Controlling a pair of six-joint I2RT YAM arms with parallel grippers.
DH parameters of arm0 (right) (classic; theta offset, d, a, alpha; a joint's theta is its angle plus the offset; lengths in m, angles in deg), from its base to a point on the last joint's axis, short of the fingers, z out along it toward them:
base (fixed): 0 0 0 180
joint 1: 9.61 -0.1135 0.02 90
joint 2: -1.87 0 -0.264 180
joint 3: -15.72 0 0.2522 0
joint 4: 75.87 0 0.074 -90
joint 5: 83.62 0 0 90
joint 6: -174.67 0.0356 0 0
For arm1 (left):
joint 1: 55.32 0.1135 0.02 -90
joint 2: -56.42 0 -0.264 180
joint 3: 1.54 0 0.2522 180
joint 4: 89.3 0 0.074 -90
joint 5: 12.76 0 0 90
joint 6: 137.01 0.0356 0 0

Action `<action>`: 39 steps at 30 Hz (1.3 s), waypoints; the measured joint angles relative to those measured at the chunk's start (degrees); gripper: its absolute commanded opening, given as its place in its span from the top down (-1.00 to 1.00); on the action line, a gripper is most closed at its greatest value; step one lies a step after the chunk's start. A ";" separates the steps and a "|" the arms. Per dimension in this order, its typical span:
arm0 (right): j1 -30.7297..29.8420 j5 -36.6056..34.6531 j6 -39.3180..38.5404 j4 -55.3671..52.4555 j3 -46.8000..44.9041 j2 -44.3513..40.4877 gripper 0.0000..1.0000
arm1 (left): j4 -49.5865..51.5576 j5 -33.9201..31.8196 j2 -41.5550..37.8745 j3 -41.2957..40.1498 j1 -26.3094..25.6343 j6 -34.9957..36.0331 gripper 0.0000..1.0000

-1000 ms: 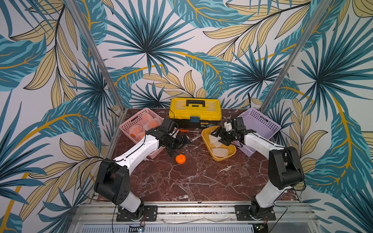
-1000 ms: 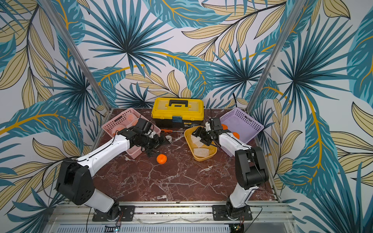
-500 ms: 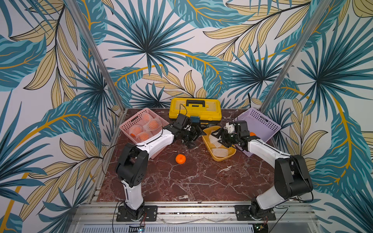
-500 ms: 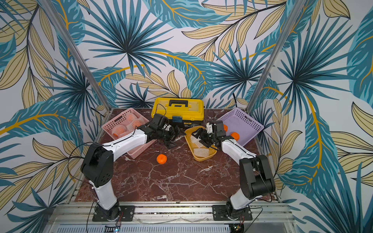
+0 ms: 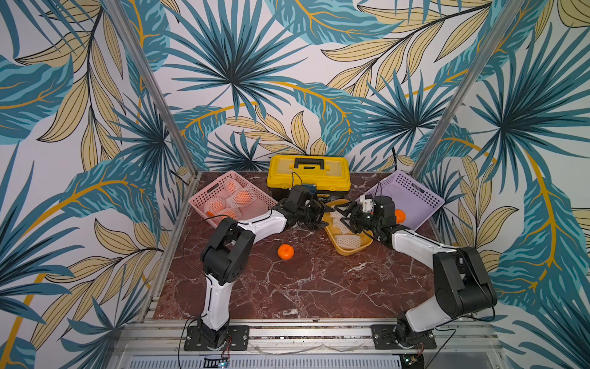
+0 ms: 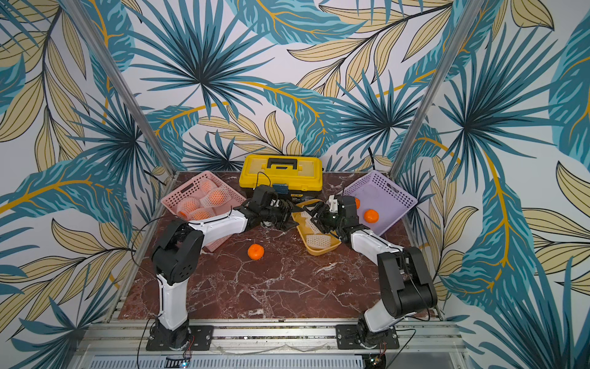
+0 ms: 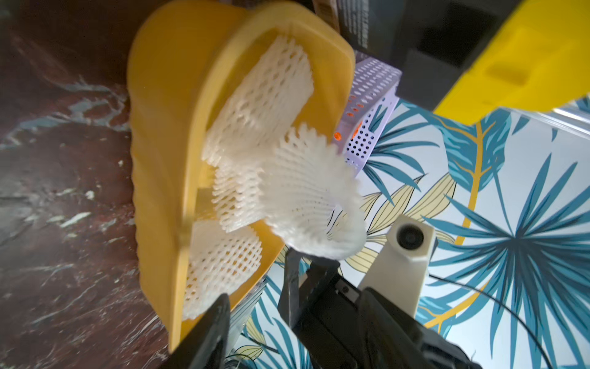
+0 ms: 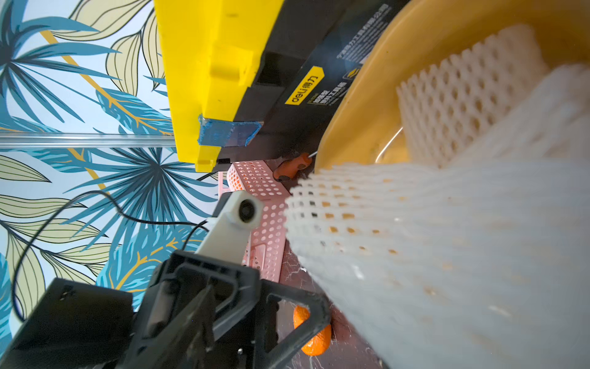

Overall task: Remove foam nets from oranges
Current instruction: Place the foam net into the storage box, then pick up the orange from the center of the board.

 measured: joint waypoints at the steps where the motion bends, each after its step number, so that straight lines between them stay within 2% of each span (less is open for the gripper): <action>1: 0.02 0.09 0.28 0.48 -0.02 0.04 -0.55 | -0.20 -0.04 0.61 0.22 0.00 -0.39 -0.11; 4: 0.09 0.26 0.87 1.73 -0.02 0.26 -0.55 | -0.44 -0.04 2.14 1.18 0.00 -1.31 -0.09; 12: 0.20 0.72 0.13 0.85 -0.35 -0.39 -0.55 | -1.36 0.46 5.35 5.64 0.00 -1.88 -0.45; 15: 0.20 0.83 -1.31 -1.40 -1.77 -3.65 -0.56 | -1.66 0.63 5.25 5.22 0.48 -1.03 -0.50; 22: 0.22 1.55 -5.55 -4.96 -4.24 -12.52 -0.57 | 2.08 1.14 -0.52 0.35 2.99 3.30 -0.75; 28: -0.20 1.33 -10.71 -8.70 -4.20 -14.29 -0.53 | 7.72 1.97 -7.37 1.14 5.62 9.51 -0.85; 31: -4.07 -0.92 -15.63 -12.46 -2.84 -14.36 -0.53 | 12.55 1.81 -11.10 1.60 6.95 13.73 -0.88; 35: -16.28 -8.11 -25.22 -20.06 3.08 -13.27 -0.54 | 20.52 0.48 -17.42 1.38 9.70 19.71 -0.97; 39: -27.19 -16.37 -32.59 -23.71 8.68 -7.56 -0.66 | 27.67 -2.12 -23.71 1.18 13.60 25.97 -0.99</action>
